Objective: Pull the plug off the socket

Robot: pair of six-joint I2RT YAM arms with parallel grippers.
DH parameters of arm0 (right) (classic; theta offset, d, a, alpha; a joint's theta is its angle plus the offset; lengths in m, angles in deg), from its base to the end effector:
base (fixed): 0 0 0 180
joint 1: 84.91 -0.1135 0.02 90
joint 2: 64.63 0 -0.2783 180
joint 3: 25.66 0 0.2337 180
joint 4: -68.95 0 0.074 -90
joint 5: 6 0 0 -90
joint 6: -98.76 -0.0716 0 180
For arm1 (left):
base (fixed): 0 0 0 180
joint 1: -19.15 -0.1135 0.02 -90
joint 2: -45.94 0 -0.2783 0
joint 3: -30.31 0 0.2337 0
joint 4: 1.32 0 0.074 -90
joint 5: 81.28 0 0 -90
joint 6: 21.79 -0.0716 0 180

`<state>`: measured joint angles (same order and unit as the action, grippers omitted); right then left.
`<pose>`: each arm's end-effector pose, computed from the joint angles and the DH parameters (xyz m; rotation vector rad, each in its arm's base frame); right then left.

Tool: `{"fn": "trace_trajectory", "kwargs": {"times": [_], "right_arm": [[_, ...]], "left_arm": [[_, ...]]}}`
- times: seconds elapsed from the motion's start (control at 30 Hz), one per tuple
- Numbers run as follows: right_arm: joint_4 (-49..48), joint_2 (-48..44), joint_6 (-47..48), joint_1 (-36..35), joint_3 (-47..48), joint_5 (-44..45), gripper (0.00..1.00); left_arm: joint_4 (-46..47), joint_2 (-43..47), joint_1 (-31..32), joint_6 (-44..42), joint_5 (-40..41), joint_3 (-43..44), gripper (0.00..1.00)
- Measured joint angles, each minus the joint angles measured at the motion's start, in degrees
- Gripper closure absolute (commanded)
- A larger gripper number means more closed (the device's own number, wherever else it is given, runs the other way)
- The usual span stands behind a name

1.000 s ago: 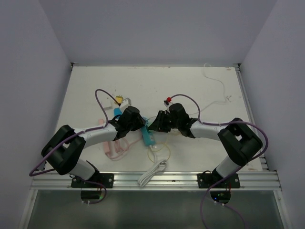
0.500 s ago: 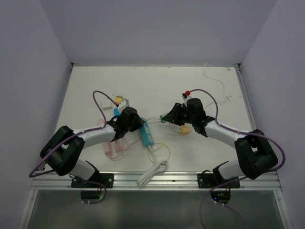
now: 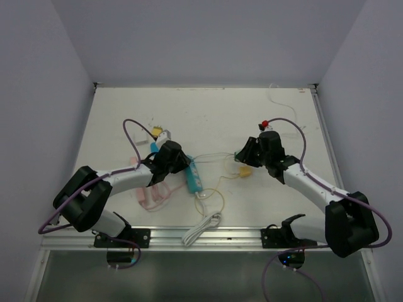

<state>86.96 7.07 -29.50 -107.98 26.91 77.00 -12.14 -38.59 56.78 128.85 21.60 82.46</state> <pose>0.2441 0.1135 0.2136 0.2358 2.2995 0.7073 0.2439 -0.1679 0.1669 -0.5882 2.3073 -0.6027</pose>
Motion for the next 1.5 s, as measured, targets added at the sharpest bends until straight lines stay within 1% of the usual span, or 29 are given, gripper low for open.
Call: {"fn": "trace_trajectory", "kwargs": {"times": [0.07, 0.1, 0.17, 0.2, 0.27, 0.3, 0.4, 0.5, 0.7, 0.87, 0.97, 1.17, 1.33, 1.43, 1.47, 1.5], "right_arm": [[3.1, -1.0, 1.4, 0.5, -0.1, 3.6, 0.91], [4.0, -1.2, 1.9, 0.6, -0.1, 4.7, 0.86], [6.1, -1.2, 2.8, 0.7, -0.1, 6.9, 0.80], [6.9, -1.2, 3.1, 0.7, -0.1, 7.7, 0.73], [8.1, -1.2, 3.7, 0.7, -0.3, 9.0, 0.64], [8.5, -1.2, 3.8, 0.7, -0.5, 9.3, 0.57], [9.7, -1.4, 4.4, 0.7, -0.5, 10.2, 0.46], [10.2, -2.7, 5.0, 0.7, -0.5, 10.6, 0.39], [9.7, -7.6, 6.4, 0.7, -0.8, 9.6, 0.37], [7.0, -10.6, 6.5, 0.7, -2.0, 5.1, 0.38], [5.6, -10.6, 6.5, 0.6, -2.7, 2.6, 0.38], [3.4, -10.3, 6.4, 0.6, -4.6, -1.7, 0.38], [0.6, -7.2, 5.4, 0.0, -5.1, -6.0, 0.38], [-1.2, -4.4, 3.8, -1.6, -5.2, -8.0, 0.29], [-1.9, -3.5, 3.1, -2.5, -5.2, -8.7, 0.22], [-2.4, -2.8, 2.5, -3.5, -5.2, -9.2, 0.19]], "left_arm": [[0.1, 0.0, 0.0, -0.3, -0.3, 0.0, 1.00], [0.1, 0.0, 0.0, -0.3, -0.3, 0.0, 1.00], [0.2, 0.0, 0.0, -0.4, -0.7, 0.0, 1.00], [0.2, 0.0, 0.0, -0.5, -0.8, 0.0, 1.00], [0.3, 0.0, 0.0, -0.8, -1.3, 0.0, 1.00], [0.4, 0.0, 0.0, -1.0, -1.6, 0.0, 1.00], [1.1, 0.0, 0.0, -1.8, -2.5, -0.1, 1.00], [1.7, 0.0, 0.0, -1.9, -3.5, -0.4, 1.00], [3.5, -0.4, 0.0, -2.8, -6.0, -0.5, 1.00], [5.5, -2.0, 0.0, -3.0, -8.2, -0.5, 1.00], [6.1, -2.4, 0.0, -3.0, -9.2, -0.5, 0.98], [6.6, -2.7, 0.0, -3.0, -10.3, -0.5, 0.97], [6.6, -2.7, 0.0, -3.0, -11.0, -0.5, 0.97], [6.6, -2.7, 0.0, -3.0, -11.1, -0.5, 0.97], [6.6, -2.7, 0.0, -3.0, -11.1, -0.5, 0.97], [6.6, -2.7, 0.0, -3.0, -11.1, -0.5, 0.97]]}}
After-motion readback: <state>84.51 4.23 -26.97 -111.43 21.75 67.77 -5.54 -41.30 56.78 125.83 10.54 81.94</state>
